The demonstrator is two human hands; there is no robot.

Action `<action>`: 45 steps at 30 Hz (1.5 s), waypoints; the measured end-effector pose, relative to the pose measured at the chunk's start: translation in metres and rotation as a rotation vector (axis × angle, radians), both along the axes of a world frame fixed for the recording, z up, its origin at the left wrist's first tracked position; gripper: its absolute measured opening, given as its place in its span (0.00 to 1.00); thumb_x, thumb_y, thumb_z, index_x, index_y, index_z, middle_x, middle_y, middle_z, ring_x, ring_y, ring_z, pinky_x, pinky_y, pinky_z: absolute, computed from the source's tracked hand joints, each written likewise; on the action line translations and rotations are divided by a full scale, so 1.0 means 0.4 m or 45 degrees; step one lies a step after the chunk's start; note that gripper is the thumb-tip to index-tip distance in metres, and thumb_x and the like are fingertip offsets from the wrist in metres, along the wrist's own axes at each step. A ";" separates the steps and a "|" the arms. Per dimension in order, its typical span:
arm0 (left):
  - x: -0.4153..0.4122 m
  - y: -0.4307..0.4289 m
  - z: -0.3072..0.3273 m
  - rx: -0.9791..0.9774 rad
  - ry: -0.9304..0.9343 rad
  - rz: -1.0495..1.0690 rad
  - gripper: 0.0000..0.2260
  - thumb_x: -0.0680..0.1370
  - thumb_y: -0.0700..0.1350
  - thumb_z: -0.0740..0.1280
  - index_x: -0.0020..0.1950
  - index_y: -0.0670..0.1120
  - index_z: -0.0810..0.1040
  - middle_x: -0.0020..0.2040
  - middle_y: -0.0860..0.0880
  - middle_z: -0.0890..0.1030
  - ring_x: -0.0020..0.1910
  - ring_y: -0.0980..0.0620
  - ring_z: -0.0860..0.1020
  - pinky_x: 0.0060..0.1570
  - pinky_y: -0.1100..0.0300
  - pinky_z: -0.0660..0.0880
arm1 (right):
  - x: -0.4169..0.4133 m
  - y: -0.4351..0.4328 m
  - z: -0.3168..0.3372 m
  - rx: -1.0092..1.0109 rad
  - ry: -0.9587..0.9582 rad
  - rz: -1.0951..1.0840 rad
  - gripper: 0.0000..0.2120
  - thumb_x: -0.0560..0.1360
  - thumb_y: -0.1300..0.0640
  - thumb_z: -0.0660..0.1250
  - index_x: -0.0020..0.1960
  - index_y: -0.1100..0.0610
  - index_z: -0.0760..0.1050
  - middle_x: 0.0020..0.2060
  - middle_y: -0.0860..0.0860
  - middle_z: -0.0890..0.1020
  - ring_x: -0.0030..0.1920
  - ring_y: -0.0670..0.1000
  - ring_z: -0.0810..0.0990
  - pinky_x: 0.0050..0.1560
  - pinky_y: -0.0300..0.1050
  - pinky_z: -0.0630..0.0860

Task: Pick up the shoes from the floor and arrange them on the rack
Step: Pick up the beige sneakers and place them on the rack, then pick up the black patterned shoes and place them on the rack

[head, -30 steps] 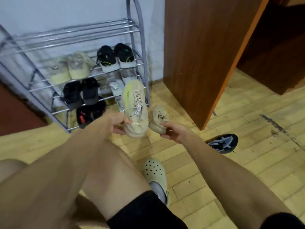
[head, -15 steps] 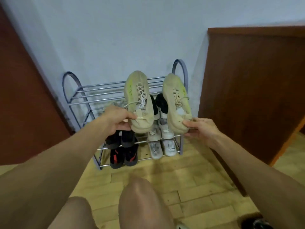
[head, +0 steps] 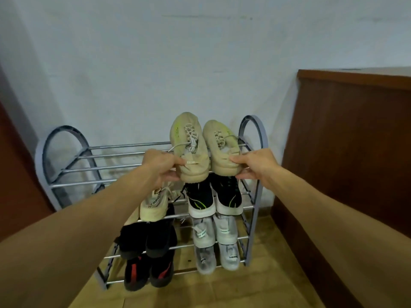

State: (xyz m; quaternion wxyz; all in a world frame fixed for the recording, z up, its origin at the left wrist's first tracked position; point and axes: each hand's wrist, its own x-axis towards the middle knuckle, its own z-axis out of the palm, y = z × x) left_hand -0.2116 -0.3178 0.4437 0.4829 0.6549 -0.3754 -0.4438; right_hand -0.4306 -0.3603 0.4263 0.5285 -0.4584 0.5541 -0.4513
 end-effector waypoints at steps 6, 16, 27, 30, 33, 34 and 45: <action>-0.018 -0.061 -0.036 0.048 -0.075 -0.001 0.12 0.72 0.34 0.71 0.55 0.36 0.77 0.42 0.40 0.80 0.32 0.45 0.79 0.21 0.59 0.78 | 0.011 -0.039 -0.030 -0.035 0.080 -0.060 0.15 0.72 0.61 0.74 0.56 0.64 0.78 0.51 0.59 0.82 0.50 0.59 0.84 0.48 0.53 0.83; -0.034 0.006 -0.011 0.111 -0.121 -0.026 0.07 0.74 0.40 0.70 0.46 0.40 0.74 0.41 0.42 0.75 0.39 0.45 0.76 0.42 0.50 0.79 | -0.019 0.058 -0.021 -0.075 0.308 0.109 0.27 0.75 0.48 0.69 0.69 0.61 0.71 0.59 0.58 0.80 0.48 0.55 0.83 0.48 0.49 0.83; -0.277 0.326 -0.014 -0.062 -0.277 -0.286 0.07 0.77 0.45 0.68 0.51 0.46 0.72 0.45 0.49 0.73 0.47 0.50 0.73 0.45 0.57 0.73 | -0.274 0.377 -0.078 0.059 0.493 0.135 0.13 0.77 0.55 0.67 0.59 0.61 0.77 0.51 0.54 0.80 0.50 0.53 0.81 0.48 0.46 0.81; -0.402 0.423 -0.103 -0.002 -0.373 -0.554 0.06 0.77 0.46 0.67 0.50 0.45 0.75 0.47 0.47 0.74 0.47 0.49 0.73 0.45 0.58 0.73 | -0.372 0.498 -0.178 0.185 0.517 0.107 0.07 0.77 0.55 0.67 0.54 0.57 0.77 0.52 0.56 0.80 0.51 0.53 0.80 0.52 0.48 0.80; -0.529 0.510 -0.226 0.058 -0.492 -0.791 0.09 0.75 0.47 0.69 0.53 0.46 0.78 0.45 0.48 0.77 0.42 0.52 0.75 0.44 0.58 0.74 | -0.480 0.608 -0.311 0.348 0.530 0.069 0.13 0.77 0.53 0.68 0.58 0.59 0.77 0.54 0.60 0.81 0.55 0.57 0.81 0.59 0.54 0.78; -0.565 0.538 -0.268 0.091 -0.510 -0.864 0.11 0.75 0.47 0.69 0.56 0.46 0.78 0.45 0.49 0.77 0.42 0.53 0.75 0.45 0.56 0.75 | -0.513 0.646 -0.355 0.407 0.532 0.062 0.16 0.76 0.52 0.68 0.60 0.60 0.77 0.55 0.60 0.82 0.55 0.57 0.81 0.59 0.54 0.78; -0.724 0.700 -0.633 0.418 -0.721 -1.474 0.15 0.73 0.53 0.69 0.58 0.52 0.77 0.54 0.52 0.77 0.52 0.56 0.75 0.41 0.66 0.69 | -0.687 0.948 -0.753 0.902 0.363 -0.136 0.19 0.78 0.54 0.66 0.64 0.64 0.75 0.58 0.59 0.81 0.56 0.57 0.81 0.59 0.50 0.78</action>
